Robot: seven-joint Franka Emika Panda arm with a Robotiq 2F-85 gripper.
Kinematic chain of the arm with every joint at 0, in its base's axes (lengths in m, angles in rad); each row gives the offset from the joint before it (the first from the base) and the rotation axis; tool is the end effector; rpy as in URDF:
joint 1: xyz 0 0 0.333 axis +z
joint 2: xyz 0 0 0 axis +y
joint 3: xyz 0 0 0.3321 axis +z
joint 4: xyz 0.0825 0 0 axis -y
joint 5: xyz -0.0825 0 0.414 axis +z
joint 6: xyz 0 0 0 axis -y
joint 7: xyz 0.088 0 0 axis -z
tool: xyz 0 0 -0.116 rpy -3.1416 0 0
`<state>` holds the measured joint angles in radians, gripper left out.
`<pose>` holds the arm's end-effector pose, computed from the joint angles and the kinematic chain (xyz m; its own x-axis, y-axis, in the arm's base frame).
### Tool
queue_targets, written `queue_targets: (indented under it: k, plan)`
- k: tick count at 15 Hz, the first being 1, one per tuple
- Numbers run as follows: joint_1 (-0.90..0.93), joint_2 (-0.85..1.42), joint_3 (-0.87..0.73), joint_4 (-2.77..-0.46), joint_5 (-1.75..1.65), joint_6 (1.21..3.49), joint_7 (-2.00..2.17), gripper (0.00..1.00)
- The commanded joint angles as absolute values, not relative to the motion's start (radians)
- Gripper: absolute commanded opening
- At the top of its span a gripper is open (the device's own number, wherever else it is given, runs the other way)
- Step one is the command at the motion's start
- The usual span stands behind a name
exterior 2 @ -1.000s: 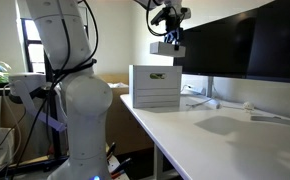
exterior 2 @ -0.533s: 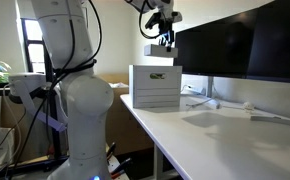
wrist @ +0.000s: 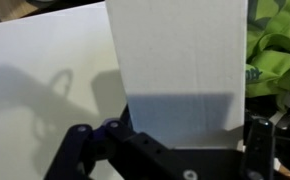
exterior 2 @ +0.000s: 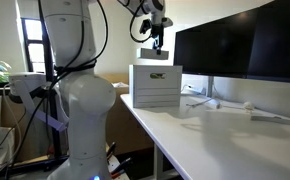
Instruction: Put the right box in the left box
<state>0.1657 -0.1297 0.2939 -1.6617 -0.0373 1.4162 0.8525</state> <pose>0.4681 0.2380 0.6433 0.9198 -0.3917 -0.0231 -0.3850 -0.9122 0.1400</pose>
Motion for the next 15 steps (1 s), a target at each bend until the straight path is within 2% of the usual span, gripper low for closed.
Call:
queue_targets:
  k: [1, 15]
  plan:
    - [0.195, -0.084, 0.305, -1.599, 0.000, 1.384, 0.950, 0.62]
    - [0.299, 0.075, 0.308, -1.464, 0.011, 1.440, 1.220, 0.62]
